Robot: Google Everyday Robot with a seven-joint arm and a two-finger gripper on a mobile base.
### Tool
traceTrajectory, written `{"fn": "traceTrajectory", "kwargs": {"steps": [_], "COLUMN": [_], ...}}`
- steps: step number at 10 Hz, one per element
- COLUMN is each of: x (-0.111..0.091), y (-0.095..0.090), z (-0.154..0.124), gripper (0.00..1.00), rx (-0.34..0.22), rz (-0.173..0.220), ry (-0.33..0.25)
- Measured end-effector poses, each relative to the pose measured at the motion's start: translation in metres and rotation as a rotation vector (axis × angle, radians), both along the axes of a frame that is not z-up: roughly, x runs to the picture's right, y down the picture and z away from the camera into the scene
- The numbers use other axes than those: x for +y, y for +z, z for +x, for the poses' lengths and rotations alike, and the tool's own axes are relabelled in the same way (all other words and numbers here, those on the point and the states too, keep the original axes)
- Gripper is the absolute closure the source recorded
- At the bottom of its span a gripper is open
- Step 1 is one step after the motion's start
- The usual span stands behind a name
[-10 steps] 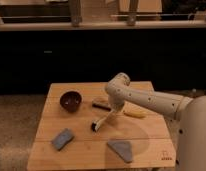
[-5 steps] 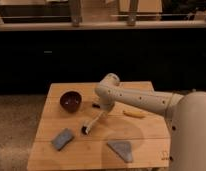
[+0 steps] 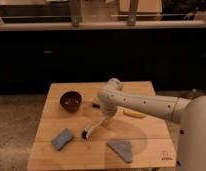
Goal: Wipe table surface with brush
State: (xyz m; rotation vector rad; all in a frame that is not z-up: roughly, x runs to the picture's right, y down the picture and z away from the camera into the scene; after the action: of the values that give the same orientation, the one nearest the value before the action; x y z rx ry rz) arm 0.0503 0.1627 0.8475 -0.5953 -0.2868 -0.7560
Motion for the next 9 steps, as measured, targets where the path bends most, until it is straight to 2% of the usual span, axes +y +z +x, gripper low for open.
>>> {"fn": "traceTrajectory", "kwargs": {"steps": [3,4,6,9], "x": [0.007,0.006,-0.005,-0.035], "y": [0.0,0.001,0.009,0.02], "z": [0.043,0.048,0.062,0.066], "gripper": [0.95,0.95,0.95,0.95], "rx": [0.039,0.051,0.085,0.112], "rz": [-0.022,-0.023,-0.014,0.026], "ry": [0.013,0.016,0.034,0.068]}}
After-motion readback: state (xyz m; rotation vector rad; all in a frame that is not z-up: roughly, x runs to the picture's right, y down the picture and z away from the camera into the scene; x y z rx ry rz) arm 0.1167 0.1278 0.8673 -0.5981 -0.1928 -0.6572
